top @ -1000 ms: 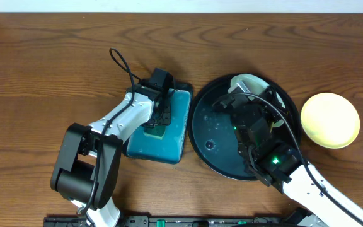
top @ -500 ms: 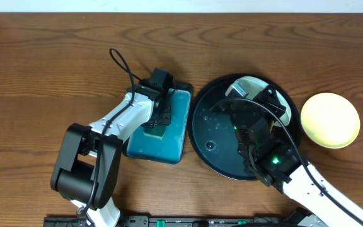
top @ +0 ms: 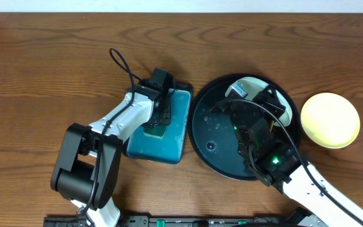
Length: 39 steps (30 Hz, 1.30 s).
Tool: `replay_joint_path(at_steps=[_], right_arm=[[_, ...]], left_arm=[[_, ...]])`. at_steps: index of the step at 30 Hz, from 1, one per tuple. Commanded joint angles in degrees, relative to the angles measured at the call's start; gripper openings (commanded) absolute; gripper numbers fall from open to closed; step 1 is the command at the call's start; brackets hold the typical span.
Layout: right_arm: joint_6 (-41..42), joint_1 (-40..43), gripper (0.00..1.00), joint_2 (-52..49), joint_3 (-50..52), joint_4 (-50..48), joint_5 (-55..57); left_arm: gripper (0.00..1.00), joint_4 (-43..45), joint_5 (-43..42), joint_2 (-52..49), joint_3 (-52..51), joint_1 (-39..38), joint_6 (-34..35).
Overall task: Clean dirty plates on tray and stack at the side
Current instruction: 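Carry the pale green plate right and stack it on the yellow plate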
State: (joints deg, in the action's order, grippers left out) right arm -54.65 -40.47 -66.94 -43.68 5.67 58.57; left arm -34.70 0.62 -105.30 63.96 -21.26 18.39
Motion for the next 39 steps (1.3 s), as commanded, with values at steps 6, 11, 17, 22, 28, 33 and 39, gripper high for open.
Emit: replay_joint_path(at_steps=[6,11,17,22,28,33,39], right_arm=[[16.4,1.0,0.01,0.7,-1.3,0.3,1.0],[55.5,6.9,0.01,0.7,-1.3,12.7,-3.8],[79.1,22.7,0.01,0.5,-1.3,20.0,-25.9],[82.7,36.0,0.01,0.5,-1.3,20.0,-37.6],[85.0,55.5,0.01,-0.9,-1.3,20.1,-48.6],[87.1,65.8,0.01,-4.3,-1.3,19.8,-51.9],[87.7,73.8,0.01,-10.2,-1.3,17.6,-56.0]], left_arm=[[0.46,-1.0,0.9,-1.1,-0.7,0.0,0.3],[0.46,-1.1,0.9,-1.1,-0.7,0.0,0.4],[0.46,-1.1,0.9,-1.1,-0.7,0.0,0.4],[0.46,-1.1,0.9,-1.1,-0.7,0.0,0.4],[0.46,-1.1,0.9,-1.1,-0.7,0.0,0.4],[0.46,-1.2,0.9,-1.1,-0.7,0.0,0.4],[0.46,-1.3,0.9,-1.1,-0.7,0.0,0.4]])
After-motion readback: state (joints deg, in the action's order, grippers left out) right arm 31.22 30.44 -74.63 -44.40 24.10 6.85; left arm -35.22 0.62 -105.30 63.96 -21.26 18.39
